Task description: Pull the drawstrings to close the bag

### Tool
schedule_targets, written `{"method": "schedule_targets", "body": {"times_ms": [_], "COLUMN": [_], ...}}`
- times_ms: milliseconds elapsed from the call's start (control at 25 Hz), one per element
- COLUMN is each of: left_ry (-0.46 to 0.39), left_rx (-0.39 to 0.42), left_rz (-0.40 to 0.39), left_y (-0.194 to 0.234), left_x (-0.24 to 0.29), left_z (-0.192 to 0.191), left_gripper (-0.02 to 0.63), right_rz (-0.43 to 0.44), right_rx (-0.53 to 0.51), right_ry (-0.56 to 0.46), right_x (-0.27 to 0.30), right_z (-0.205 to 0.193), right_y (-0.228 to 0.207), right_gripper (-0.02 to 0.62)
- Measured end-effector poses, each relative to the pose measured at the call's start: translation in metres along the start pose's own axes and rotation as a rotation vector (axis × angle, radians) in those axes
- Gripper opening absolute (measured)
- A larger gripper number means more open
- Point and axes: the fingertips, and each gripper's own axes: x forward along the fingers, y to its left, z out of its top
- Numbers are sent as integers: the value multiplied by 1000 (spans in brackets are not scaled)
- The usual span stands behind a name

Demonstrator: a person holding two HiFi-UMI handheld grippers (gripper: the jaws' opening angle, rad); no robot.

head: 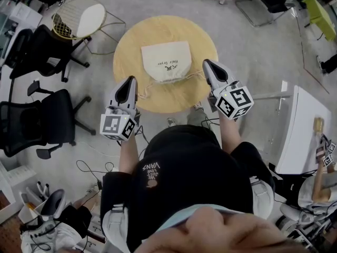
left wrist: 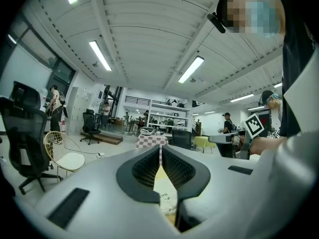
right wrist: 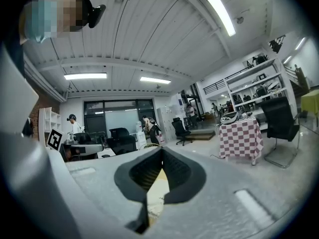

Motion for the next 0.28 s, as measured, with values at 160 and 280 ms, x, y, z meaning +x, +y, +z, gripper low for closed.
{"method": "schedule_targets", "body": {"times_ms": [160,280], "left_ry": [2,6], "left_rx": [-2,-9], "left_rz": [-5,-14], "left_y": [1,2], "left_x": [2,4], "left_z": [-3,-6], "left_gripper": [23,23], "right_rz": [1,1], "right_rx": [0,-6], "right_ry": [7,12], "right_x": [4,6], "right_z": [-4,-7], "right_y": [0,0], "right_gripper": [-2,-2]}}
